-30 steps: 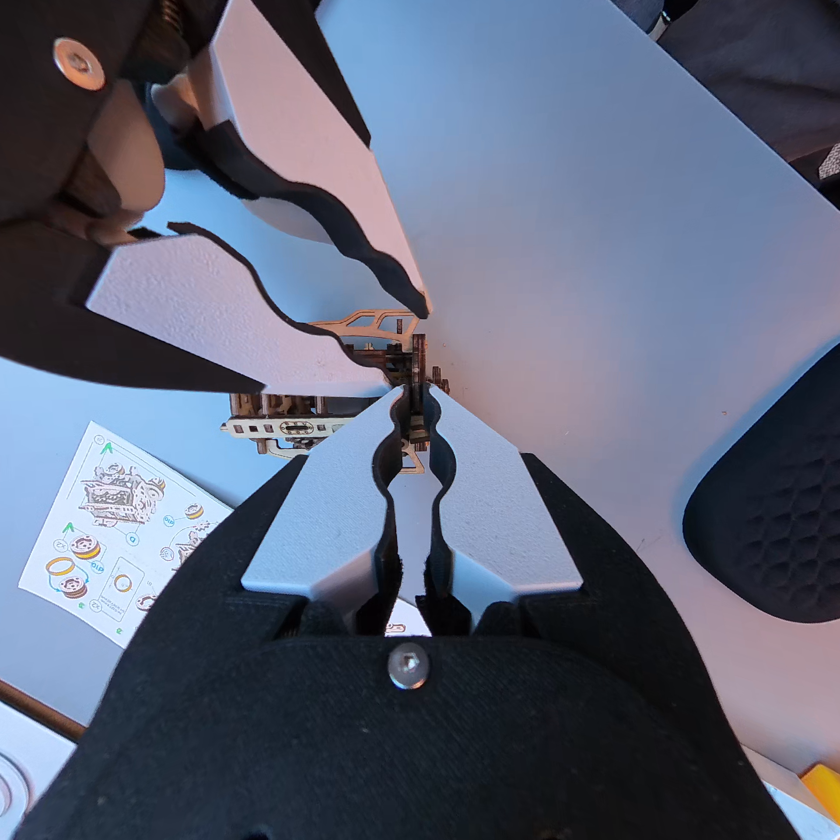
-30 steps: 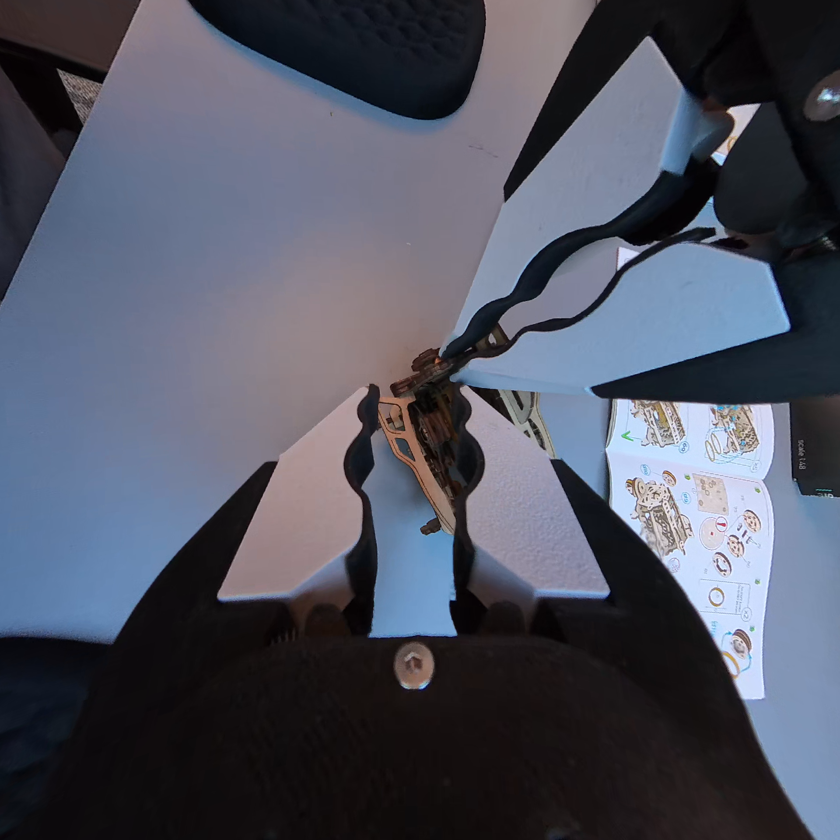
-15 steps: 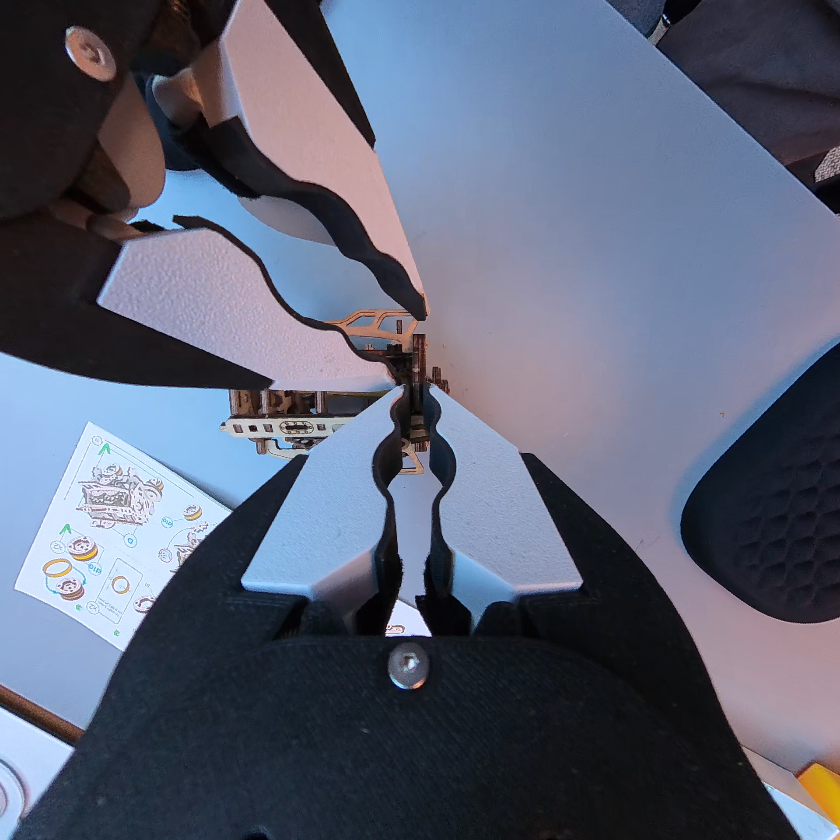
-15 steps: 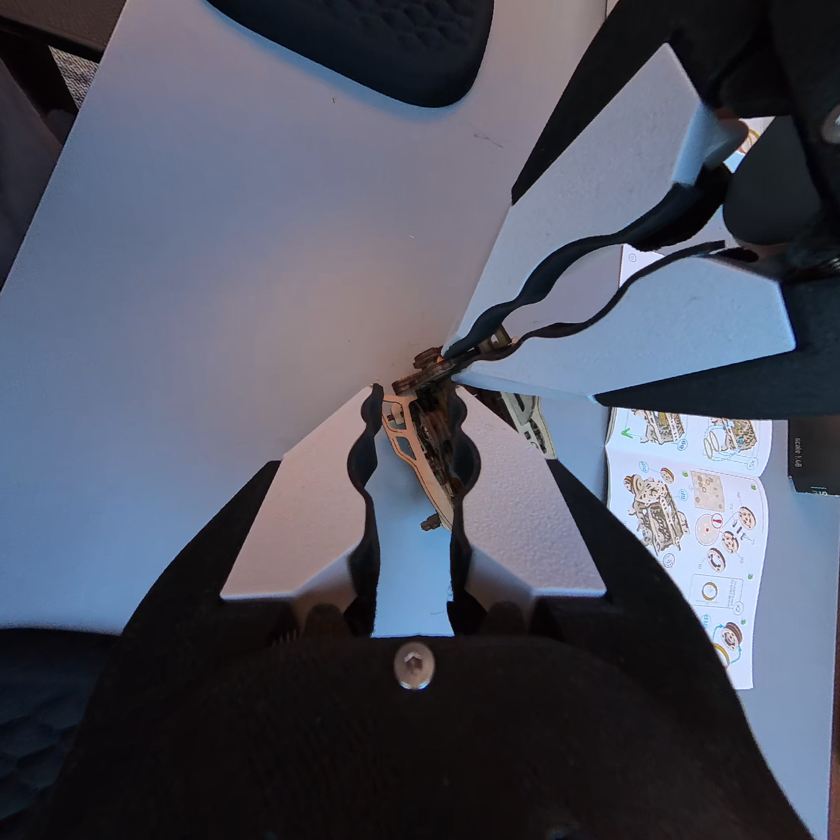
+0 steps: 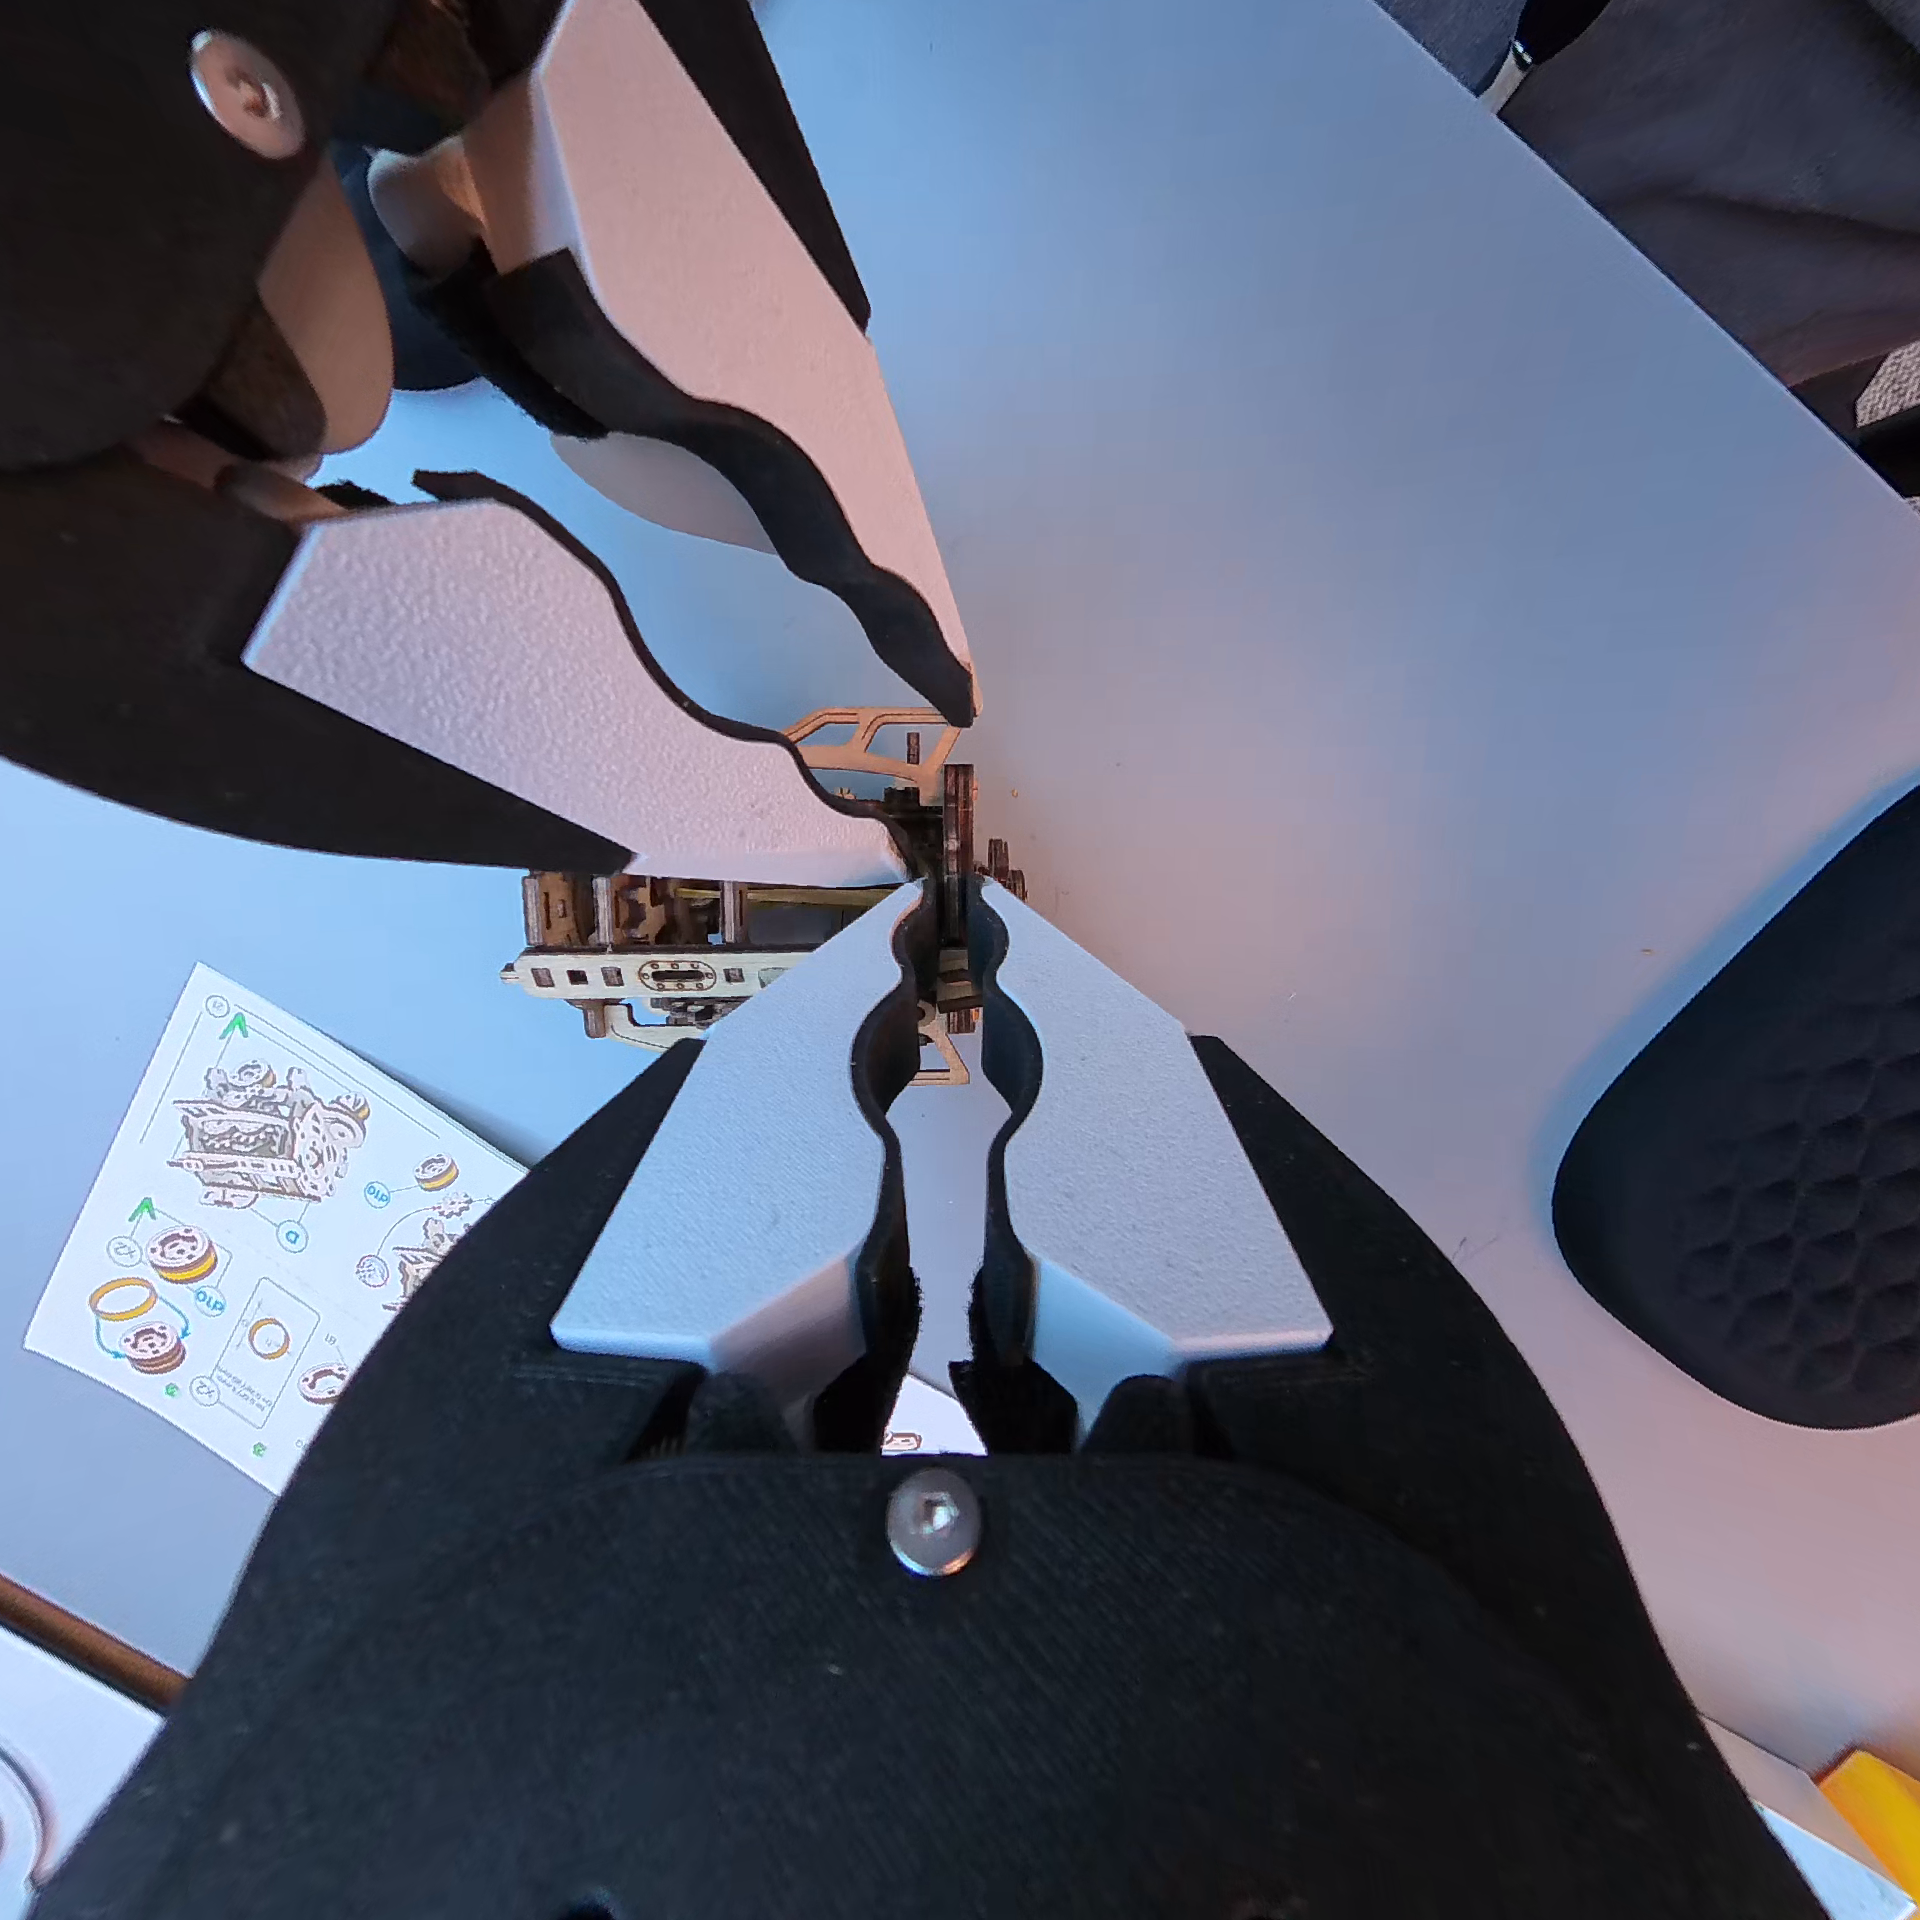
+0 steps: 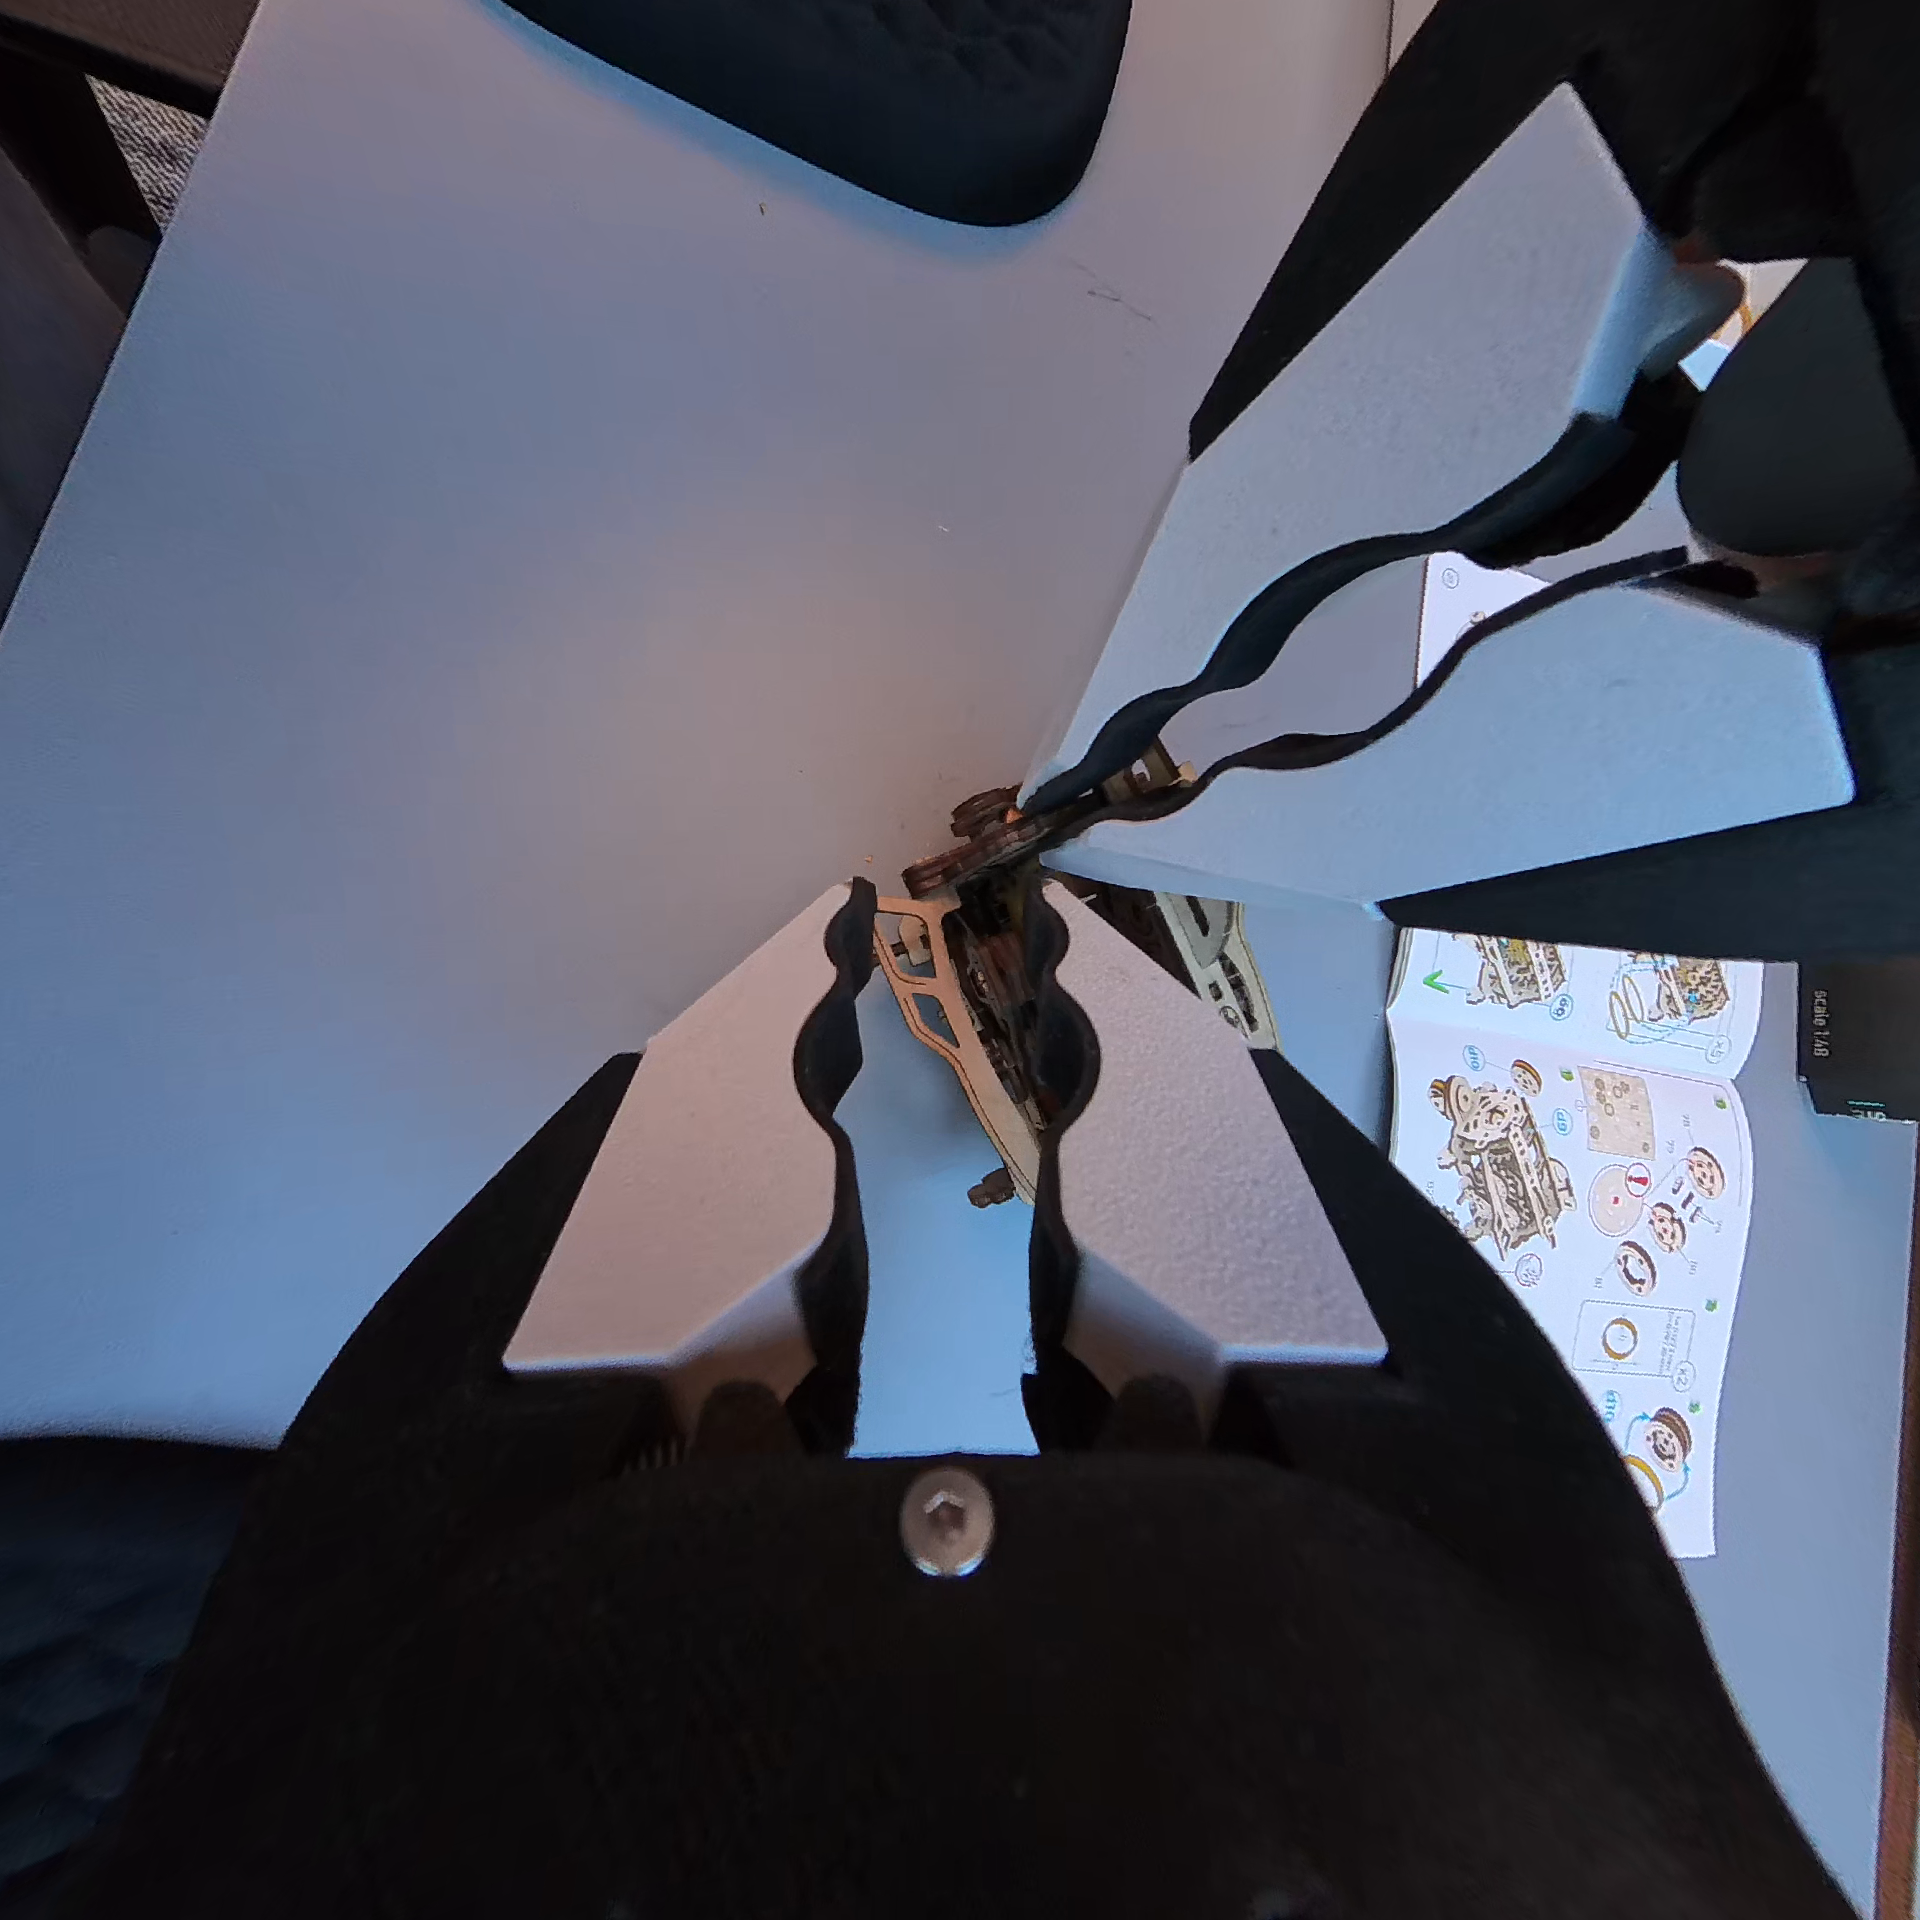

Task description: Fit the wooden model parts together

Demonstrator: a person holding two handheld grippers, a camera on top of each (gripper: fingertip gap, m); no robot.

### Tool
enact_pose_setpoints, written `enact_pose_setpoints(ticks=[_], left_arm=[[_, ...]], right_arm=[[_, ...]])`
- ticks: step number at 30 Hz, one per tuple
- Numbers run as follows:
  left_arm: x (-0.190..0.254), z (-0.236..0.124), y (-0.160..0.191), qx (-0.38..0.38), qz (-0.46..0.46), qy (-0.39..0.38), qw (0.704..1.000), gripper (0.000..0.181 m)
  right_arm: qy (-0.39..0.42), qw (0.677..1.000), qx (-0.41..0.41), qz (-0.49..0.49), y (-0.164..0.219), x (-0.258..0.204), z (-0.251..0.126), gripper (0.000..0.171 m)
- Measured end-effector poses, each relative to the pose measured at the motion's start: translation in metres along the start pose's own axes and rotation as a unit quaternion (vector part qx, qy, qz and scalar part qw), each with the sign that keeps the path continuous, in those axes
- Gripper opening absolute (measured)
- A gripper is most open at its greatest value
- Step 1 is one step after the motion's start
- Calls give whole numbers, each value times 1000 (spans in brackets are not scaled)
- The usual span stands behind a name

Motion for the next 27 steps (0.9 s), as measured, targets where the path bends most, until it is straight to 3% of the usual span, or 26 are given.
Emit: enact_pose_setpoints(ticks=[27], left_arm=[[0, 1, 0, 1, -2, 2, 1000, 2]], right_arm=[[6, 1000, -8, 5, 3, -4, 2, 33]])
Point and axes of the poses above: each gripper's, where its closed fingertips meet, z out along the fingers, y out of its underside, x = y × z across the jaws, the point moved 1 cm from there along -z, back along the fingers, and after that the axes turned 9 degrees about x, right-handed, at the moved point
